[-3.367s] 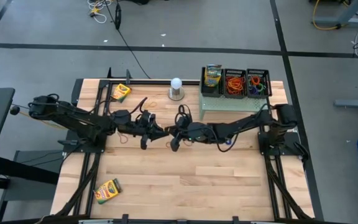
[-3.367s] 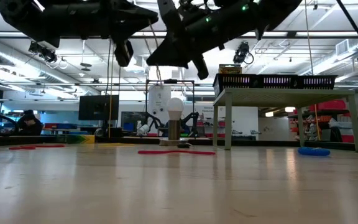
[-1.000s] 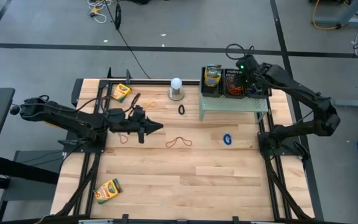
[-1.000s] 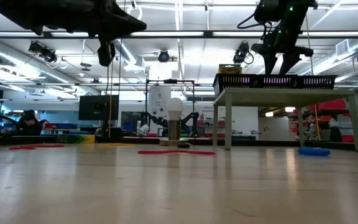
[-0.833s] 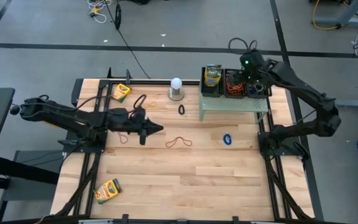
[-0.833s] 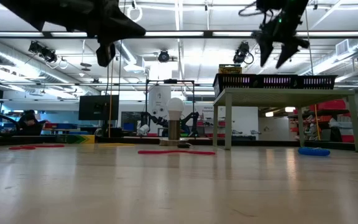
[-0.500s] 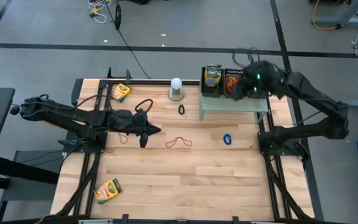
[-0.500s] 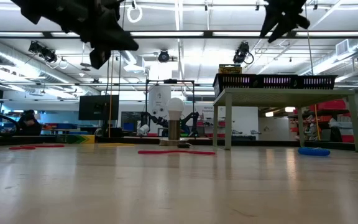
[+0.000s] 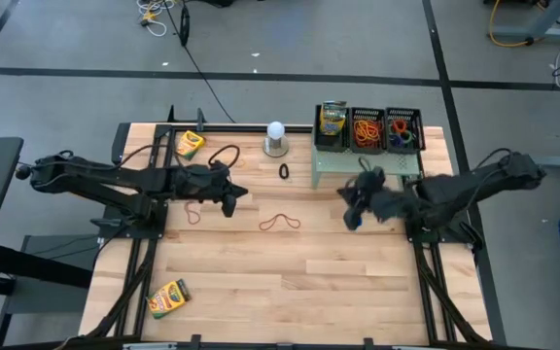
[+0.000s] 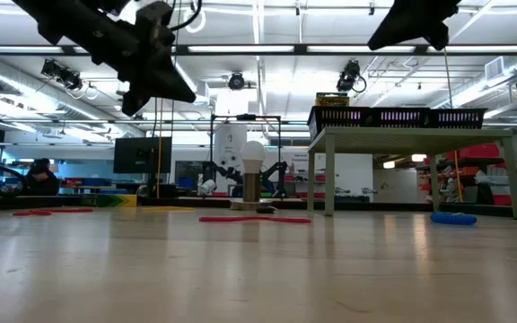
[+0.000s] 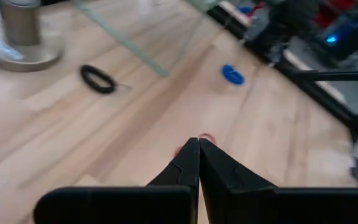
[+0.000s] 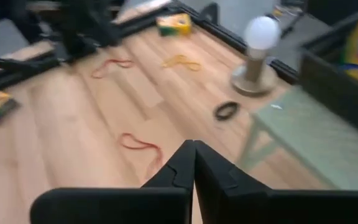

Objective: Pick & Place Office Desk Supplies
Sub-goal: Put the bottom crayon box into the left basket on the shelf

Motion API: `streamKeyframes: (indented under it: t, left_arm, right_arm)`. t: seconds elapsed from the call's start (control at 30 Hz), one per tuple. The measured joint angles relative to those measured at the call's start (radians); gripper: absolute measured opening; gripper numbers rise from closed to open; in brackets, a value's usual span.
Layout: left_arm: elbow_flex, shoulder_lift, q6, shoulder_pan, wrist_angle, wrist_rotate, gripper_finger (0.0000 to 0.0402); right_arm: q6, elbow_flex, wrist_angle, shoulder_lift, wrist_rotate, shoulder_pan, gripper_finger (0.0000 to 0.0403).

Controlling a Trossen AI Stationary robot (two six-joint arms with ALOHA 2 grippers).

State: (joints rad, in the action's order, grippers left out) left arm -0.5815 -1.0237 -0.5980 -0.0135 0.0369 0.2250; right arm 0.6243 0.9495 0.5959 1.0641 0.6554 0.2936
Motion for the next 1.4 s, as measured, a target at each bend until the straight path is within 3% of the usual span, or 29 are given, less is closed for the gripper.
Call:
streamKeyframes:
  t: [0.17, 0.3, 0.43, 0.57, 0.77, 0.97, 1.17, 1.4]
  left_arm:
    - [-0.094, 0.0, 0.101, -0.033, 0.181, -0.107, 0.0007]
    - [-0.169, -0.001, 0.194, -0.001, 0.353, -0.254, 0.0007]
    - [-0.184, -0.01, 0.184, 0.106, 0.543, -0.411, 0.0013]
    - [-0.184, -0.045, 0.131, 0.298, 0.722, -0.469, 0.0031]
    - [-0.185, -0.147, 0.067, 0.595, 0.717, -0.473, 0.0087]
    - [-0.185, -0.305, 0.064, 0.777, 0.677, -0.47, 0.0151]
    - [-0.185, -0.445, 0.11, 0.861, 0.597, -0.457, 0.0179]
    - [-0.185, -0.523, 0.123, 0.864, 0.55, -0.42, 0.0153]
  right_arm:
    - [0.005, -0.007, -0.055, 0.046, 0.026, 0.078, 0.0005]
    - [0.037, -0.007, -0.051, 0.049, 0.03, 0.086, 0.0011]
    - [0.042, -0.008, -0.046, 0.049, 0.033, 0.086, 0.0011]
    - [0.035, -0.008, -0.045, 0.049, 0.033, 0.085, 0.0007]
    - [0.034, -0.008, -0.045, 0.049, 0.033, 0.085, 0.0008]
    - [0.034, -0.008, -0.045, 0.049, 0.032, 0.085, 0.0008]
    - [0.034, -0.008, -0.045, 0.049, 0.032, 0.085, 0.0008]
    - [0.033, -0.008, -0.045, 0.049, 0.031, 0.085, 0.0008]
